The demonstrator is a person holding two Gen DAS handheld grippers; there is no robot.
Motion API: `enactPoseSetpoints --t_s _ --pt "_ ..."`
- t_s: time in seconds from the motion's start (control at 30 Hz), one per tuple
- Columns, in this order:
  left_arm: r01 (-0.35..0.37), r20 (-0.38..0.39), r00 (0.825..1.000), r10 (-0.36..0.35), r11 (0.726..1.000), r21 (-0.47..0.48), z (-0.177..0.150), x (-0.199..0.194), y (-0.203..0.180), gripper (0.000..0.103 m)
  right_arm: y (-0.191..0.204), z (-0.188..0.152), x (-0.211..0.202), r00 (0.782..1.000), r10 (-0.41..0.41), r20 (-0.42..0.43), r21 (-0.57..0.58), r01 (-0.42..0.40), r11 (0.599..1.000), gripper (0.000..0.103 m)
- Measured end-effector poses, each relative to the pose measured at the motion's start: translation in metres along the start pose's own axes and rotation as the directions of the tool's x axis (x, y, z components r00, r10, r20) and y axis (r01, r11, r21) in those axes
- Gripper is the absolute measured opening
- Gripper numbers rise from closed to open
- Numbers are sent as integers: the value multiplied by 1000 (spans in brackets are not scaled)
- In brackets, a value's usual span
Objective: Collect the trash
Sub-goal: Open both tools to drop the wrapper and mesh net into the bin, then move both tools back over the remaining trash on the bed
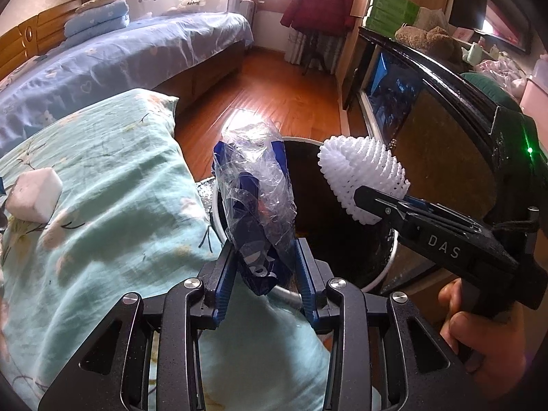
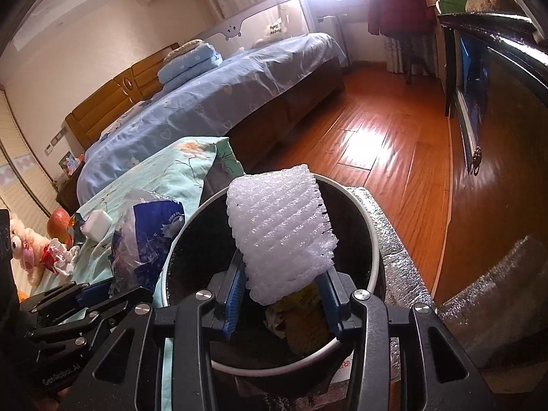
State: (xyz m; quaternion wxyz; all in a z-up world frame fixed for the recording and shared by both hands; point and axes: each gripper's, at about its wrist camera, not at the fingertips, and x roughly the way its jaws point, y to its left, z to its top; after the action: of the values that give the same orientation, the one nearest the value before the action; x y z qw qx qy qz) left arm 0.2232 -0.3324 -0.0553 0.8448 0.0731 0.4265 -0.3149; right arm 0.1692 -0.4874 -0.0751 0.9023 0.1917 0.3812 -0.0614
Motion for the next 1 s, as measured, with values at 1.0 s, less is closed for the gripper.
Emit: enactPoseSetpoints --t_s 1.0 --pt "-106 81 989 125 971 -213 -58 -74 77 69 57 -18 -9 991 131 4 -24 -131 991 81"
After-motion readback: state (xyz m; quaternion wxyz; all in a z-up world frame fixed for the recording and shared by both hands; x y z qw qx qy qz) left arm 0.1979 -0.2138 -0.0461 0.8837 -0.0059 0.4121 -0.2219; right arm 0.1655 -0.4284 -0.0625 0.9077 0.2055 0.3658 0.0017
